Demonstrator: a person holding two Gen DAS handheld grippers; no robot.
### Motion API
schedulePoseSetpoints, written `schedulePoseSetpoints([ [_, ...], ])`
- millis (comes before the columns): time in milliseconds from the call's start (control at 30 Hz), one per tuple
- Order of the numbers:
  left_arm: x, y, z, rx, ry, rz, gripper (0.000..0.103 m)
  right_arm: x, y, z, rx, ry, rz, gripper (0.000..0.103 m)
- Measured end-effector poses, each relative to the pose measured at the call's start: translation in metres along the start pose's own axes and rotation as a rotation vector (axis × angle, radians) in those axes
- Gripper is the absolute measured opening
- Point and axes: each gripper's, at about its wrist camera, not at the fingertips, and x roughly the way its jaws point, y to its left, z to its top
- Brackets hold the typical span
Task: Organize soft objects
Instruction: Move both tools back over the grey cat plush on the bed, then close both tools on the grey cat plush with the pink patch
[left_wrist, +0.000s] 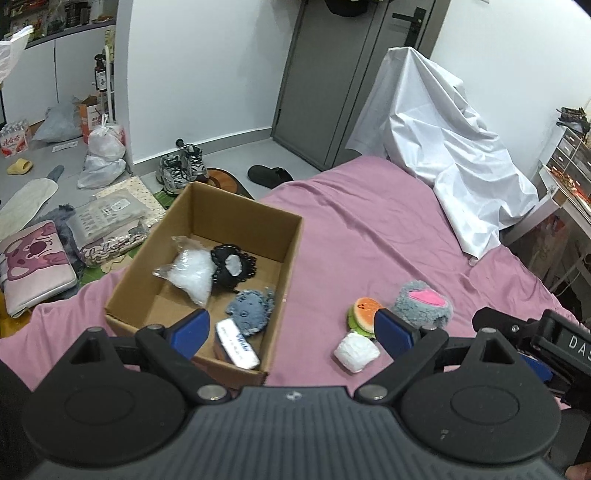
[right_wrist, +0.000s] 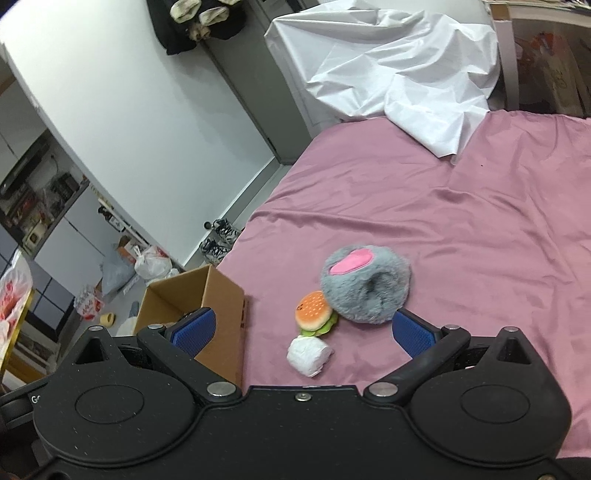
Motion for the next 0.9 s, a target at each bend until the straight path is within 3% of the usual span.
schedulePoseSetpoints([
  [633, 0.037, -0.055, 0.001, 0.075, 0.018, 0.009, 0.094, 0.04, -0.061, 0.004, 0.235, 0.022, -0.035, 0.1],
  [800, 0.048, -0.069, 0.003, 0.097, 0.023, -0.016, 0.092, 0.053, -0.076, 0.005, 0.297, 0.041, -0.035, 0.072],
  [900, 0.055, -0.077, 0.004, 0.105, 0.026, -0.031, 0.09, 0.057, -0.084, 0.005, 0.33, 0.043, -0.015, 0.07],
])
